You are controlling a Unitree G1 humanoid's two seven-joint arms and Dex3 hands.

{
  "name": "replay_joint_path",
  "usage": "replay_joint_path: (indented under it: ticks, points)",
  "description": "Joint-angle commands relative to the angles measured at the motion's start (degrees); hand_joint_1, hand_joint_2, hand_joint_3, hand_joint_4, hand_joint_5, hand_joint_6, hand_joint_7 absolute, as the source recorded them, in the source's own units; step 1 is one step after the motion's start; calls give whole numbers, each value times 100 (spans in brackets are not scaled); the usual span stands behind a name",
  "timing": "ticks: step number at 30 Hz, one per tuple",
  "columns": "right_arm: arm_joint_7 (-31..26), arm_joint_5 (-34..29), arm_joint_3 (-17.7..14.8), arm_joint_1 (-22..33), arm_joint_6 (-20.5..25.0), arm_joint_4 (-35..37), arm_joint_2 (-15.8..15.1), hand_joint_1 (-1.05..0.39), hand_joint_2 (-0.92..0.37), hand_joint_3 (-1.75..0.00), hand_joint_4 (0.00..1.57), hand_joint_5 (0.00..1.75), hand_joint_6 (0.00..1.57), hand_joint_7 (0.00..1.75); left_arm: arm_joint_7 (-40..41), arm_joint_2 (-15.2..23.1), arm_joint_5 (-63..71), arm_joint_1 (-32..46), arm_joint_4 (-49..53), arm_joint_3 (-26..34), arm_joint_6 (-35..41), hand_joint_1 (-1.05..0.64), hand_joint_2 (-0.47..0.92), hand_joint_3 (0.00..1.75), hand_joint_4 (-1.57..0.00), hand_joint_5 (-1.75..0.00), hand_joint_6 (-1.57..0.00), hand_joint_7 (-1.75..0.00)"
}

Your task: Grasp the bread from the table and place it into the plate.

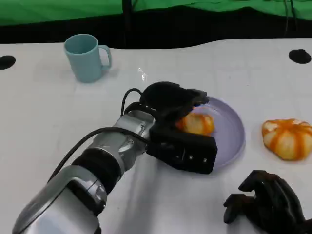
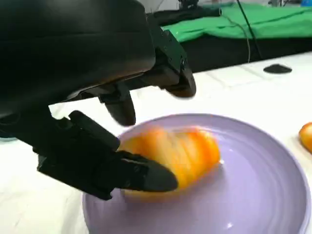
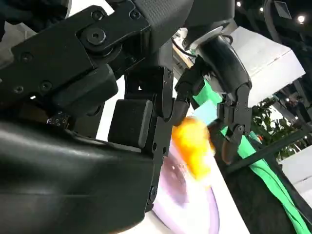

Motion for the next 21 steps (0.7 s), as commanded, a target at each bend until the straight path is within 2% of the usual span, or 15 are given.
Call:
replay_joint_path:
  ticks: [1, 5, 8, 14, 18, 21]
  points:
    - [-4, 49, -31, 14, -25, -66, -43, -103, -75, 0, 157, 68, 157, 31, -338, 91, 18, -150, -86, -59, 80, -90, 92, 47, -6, -47, -9, 0]
    - [15, 52, -44, -18, -61, -25, -46, -103, -75, 0, 157, 68, 157, 30, -595, 145, 15, -180, -155, -82, 119, -102, 92, 52, -2, -45, -5, 0]
    - [36, 44, -45, -23, -93, -7, -47, -104, -76, 0, 157, 68, 157, 30, -650, 219, -33, -126, -287, -46, 66, -103, 92, 52, -3, -46, -7, -2]
    - [92, 88, -65, -25, -56, 24, -60, -102, -75, 0, 157, 66, 157, 28, -614, 342, -95, 4, -510, 1, -33, -102, 92, 50, -8, -48, -11, -4]
    - [58, 80, -67, -38, -49, 4, -65, -103, -75, 0, 157, 67, 157, 29, -851, 666, -323, 306, -1116, 205, -147, -97, 92, 47, -13, -50, -15, -5]
    - [53, 97, -81, -34, -29, 8, -68, -102, -75, 0, 157, 67, 157, 29, -984, 904, -503, 572, -1596, 373, -299, -89, 92, 40, -23, -52, -22, -7]
